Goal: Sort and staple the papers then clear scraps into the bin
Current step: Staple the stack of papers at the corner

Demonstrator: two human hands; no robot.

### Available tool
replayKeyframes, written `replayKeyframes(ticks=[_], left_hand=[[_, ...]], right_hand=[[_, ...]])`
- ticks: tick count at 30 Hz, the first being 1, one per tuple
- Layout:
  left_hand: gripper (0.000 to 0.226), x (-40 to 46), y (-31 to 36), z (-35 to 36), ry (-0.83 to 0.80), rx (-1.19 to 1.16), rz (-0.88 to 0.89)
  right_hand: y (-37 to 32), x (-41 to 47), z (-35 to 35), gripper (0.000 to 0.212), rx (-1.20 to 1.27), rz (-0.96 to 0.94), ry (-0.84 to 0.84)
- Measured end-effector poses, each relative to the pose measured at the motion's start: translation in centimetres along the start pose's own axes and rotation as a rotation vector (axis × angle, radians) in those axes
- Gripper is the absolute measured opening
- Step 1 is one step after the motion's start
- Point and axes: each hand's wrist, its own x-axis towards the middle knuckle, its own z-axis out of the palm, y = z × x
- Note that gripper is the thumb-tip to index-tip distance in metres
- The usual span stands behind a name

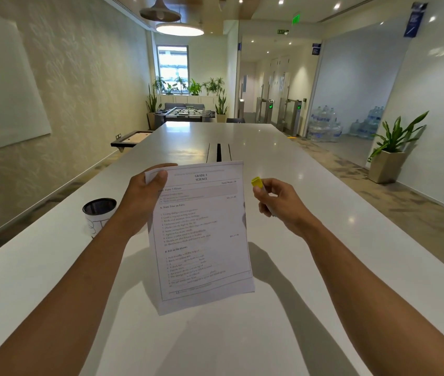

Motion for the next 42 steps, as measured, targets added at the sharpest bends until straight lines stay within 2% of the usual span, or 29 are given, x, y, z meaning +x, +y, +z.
replayKeyframes(ticks=[9, 15, 27, 32, 36, 42], left_hand=[[0.028, 0.4, 0.5, 1.3, -0.069, -0.026, 0.019], [0.026, 0.9, 0.6, 1.7, -0.061, 0.000, 0.017], [0.027, 1.5, 1.0, 2.7, -0.077, 0.037, 0.045], [0.027, 1.7, 1.1, 3.0, -0.103, 0.036, 0.058], [0.028, 1.8, 0.8, 3.0, -0.092, 0.039, 0.054], [0.028, 1.9, 0.6, 3.0, -0.099, 0.041, 0.059]], right_hand=[[-2.6, 1.2, -1.7, 0.018, -0.072, -0.058, -0.045], [-3.4, 1.2, -2.5, 0.032, -0.123, -0.076, -0.048], [-3.4, 1.3, -4.2, 0.021, -0.120, -0.066, -0.030], [-3.3, 1.8, -4.6, 0.034, -0.166, -0.131, 0.100], [-3.3, 2.0, -4.9, 0.047, -0.324, -0.215, 0.178], [-3.3, 2.0, -4.8, 0.043, -0.400, -0.231, 0.184]])
